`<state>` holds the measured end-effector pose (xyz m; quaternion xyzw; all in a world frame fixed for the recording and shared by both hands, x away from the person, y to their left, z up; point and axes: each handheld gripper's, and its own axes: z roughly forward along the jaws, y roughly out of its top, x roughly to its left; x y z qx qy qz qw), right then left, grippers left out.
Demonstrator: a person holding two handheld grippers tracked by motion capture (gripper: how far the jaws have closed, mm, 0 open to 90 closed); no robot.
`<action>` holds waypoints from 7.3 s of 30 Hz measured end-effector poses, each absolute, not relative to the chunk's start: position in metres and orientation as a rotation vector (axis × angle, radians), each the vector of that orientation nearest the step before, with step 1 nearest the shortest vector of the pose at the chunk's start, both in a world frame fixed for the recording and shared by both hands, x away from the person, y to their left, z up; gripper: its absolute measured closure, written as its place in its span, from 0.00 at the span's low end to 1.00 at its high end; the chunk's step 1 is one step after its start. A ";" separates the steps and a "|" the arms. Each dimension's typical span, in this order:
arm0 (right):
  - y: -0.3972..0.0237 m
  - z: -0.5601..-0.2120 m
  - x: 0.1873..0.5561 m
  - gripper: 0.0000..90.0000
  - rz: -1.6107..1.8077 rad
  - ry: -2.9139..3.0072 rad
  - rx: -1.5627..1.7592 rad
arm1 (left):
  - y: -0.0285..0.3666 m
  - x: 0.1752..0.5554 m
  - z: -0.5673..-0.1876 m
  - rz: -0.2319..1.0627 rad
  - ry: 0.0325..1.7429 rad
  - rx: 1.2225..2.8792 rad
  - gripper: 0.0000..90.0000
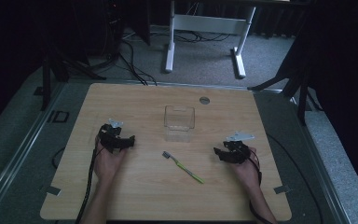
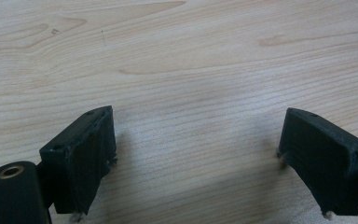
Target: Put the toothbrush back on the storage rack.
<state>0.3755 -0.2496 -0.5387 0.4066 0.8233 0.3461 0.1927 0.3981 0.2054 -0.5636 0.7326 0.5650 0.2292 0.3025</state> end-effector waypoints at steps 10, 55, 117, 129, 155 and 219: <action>-0.232 -0.512 0.367 0.57 0.949 2.268 1.040 | 0.205 0.398 -0.564 0.609 1.502 1.940 0.13; -0.192 -0.463 0.353 0.69 1.012 2.379 0.946 | 0.205 0.396 -0.564 0.613 1.514 1.934 0.13; -0.132 -0.455 0.350 0.69 0.814 2.641 0.870 | 0.205 0.396 -0.564 0.613 1.514 1.934 0.13; -0.123 -0.458 0.353 0.72 0.744 2.685 0.861 | 0.205 0.396 -0.564 0.614 1.514 1.933 0.13; -0.110 -0.458 0.358 0.72 0.628 2.761 0.836 | 0.205 0.396 -0.564 0.613 1.514 1.934 0.13; -0.084 -0.474 0.364 0.77 0.386 2.918 0.790 | 0.205 0.396 -0.564 0.614 1.513 1.934 0.13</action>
